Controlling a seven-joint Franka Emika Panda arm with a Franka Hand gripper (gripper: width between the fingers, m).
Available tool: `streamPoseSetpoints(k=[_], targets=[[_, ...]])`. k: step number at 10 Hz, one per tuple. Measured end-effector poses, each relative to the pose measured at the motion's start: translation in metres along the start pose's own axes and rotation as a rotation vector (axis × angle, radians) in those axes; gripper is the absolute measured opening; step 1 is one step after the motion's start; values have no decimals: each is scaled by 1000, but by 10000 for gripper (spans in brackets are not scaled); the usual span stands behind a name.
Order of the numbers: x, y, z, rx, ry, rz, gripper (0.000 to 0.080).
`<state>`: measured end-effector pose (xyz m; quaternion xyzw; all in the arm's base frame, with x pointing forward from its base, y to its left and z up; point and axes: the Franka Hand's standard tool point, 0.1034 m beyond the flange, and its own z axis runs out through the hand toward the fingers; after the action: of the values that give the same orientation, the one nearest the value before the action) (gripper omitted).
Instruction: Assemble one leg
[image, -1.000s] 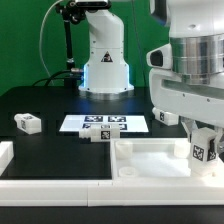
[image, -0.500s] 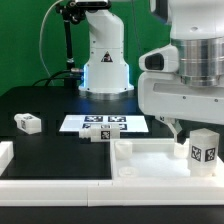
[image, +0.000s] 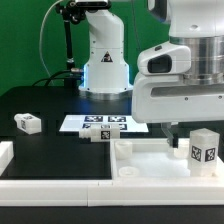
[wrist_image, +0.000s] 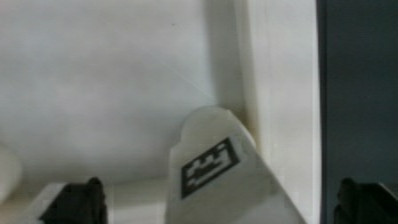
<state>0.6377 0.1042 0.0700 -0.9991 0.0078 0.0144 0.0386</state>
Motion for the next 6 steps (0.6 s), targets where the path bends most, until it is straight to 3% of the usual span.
streamPoseSetpoints(k=[1, 3, 6], targets=[[5, 4, -1, -37, 33, -272, 649], [6, 4, 1, -44, 47, -351, 649], [6, 4, 1, -45, 46, -352, 284]])
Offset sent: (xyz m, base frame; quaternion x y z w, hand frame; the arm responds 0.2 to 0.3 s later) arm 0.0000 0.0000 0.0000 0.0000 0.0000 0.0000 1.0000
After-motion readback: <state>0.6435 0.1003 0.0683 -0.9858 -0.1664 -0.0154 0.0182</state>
